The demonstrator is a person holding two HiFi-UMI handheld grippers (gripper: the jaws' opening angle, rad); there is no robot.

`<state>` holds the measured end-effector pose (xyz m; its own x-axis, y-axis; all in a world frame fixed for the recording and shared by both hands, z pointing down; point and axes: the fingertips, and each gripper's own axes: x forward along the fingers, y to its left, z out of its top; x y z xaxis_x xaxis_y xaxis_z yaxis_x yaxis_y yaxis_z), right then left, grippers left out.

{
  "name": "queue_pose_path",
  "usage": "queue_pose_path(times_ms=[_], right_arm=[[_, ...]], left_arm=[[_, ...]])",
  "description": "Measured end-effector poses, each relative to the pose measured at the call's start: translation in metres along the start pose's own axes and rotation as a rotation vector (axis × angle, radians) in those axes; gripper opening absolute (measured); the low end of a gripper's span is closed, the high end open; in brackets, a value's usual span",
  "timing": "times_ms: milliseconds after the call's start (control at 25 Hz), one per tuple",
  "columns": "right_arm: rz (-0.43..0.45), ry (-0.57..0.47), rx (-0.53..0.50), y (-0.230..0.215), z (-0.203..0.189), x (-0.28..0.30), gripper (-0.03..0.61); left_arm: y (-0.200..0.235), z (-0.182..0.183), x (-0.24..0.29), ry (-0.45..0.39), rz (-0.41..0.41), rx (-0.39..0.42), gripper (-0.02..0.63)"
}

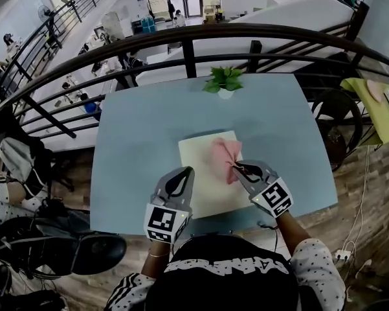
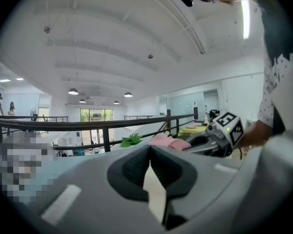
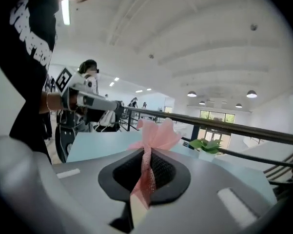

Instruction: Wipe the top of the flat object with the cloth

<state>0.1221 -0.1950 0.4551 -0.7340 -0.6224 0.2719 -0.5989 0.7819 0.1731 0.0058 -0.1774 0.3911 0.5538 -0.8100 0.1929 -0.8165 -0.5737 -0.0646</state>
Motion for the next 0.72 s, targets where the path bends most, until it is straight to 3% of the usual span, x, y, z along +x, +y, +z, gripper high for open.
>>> queue_pose_path(times_ms=[200,400,720], right_arm=[[0.036,-0.115,0.078,0.001,0.031,0.001,0.020],[0.107,-0.157,0.110,0.015,0.044,0.004,0.020],[0.132,-0.182,0.149,0.012,0.056,0.020,0.020]], left_arm=[[0.003,0.002,-0.004,0.005,0.025,0.012,0.000],[0.004,0.001,-0.009,0.008,0.042,0.019,0.000],[0.023,0.004,-0.010,0.020,0.073,0.019,0.000]])
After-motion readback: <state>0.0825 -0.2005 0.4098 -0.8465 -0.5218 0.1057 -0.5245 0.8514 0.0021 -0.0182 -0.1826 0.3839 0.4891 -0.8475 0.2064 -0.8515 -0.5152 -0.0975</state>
